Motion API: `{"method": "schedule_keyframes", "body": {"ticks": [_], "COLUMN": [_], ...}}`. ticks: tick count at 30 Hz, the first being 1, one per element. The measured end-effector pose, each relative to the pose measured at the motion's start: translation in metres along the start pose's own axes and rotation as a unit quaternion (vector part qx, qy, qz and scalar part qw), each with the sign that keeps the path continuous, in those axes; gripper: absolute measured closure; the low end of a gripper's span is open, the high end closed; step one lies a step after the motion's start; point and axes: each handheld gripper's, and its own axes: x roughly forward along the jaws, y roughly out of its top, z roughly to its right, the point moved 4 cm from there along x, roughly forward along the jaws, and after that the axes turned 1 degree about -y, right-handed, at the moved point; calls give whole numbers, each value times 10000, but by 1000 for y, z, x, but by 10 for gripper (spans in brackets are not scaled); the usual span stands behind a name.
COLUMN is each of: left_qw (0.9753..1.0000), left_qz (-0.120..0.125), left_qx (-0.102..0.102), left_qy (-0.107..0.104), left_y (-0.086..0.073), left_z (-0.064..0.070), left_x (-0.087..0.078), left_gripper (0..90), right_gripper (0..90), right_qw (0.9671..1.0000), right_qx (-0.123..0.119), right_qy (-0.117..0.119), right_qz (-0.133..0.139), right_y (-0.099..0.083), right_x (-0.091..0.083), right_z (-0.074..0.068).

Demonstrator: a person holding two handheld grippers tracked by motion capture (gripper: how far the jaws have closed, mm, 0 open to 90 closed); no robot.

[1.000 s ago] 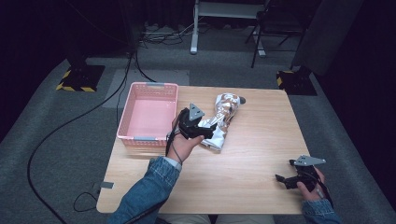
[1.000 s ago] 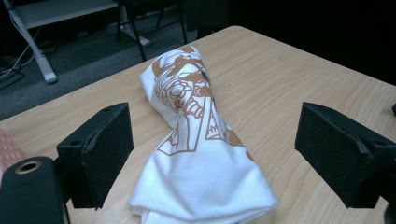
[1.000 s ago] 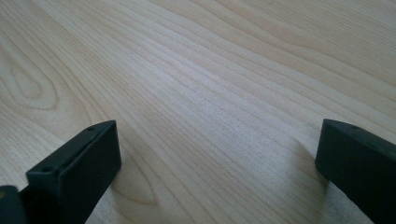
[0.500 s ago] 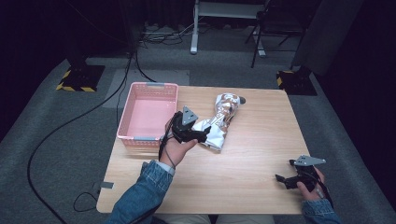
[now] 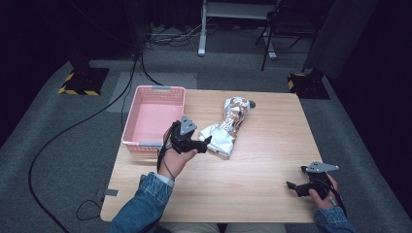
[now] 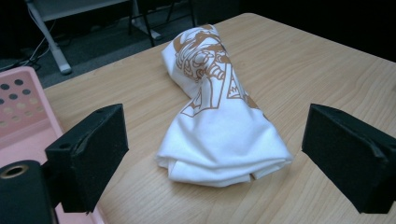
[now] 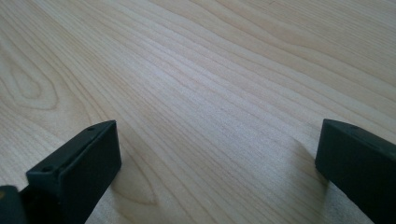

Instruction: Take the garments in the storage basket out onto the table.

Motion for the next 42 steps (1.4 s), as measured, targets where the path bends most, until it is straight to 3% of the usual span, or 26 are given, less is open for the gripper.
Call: {"method": "schedule_keyframes", "body": {"ticks": [8, 19, 24, 42], "left_qw": [9999, 9998, 9995, 9988], "left_qz": [-34, -55, -93, -232], "left_qx": [-92, -91, -203, -294], "left_qy": [101, 152, 245, 319], "left_y": [-12, -30, -39, -73], "left_z": [-7, -15, -20, -27], "left_x": [-7, -18, -23, -34], "left_gripper": [4, 3, 4, 11], "right_gripper": [1, 0, 1, 1], "right_qw": [10000, 10000, 10000, 10000], "right_qx": [1, 1, 2, 8], "right_qy": [-2, -2, -2, -7], "right_qz": [-2, -2, 0, -2], "right_y": [0, 0, 0, 0], "right_x": [0, 0, 0, 0], "right_z": [0, 0, 0, 0]}}
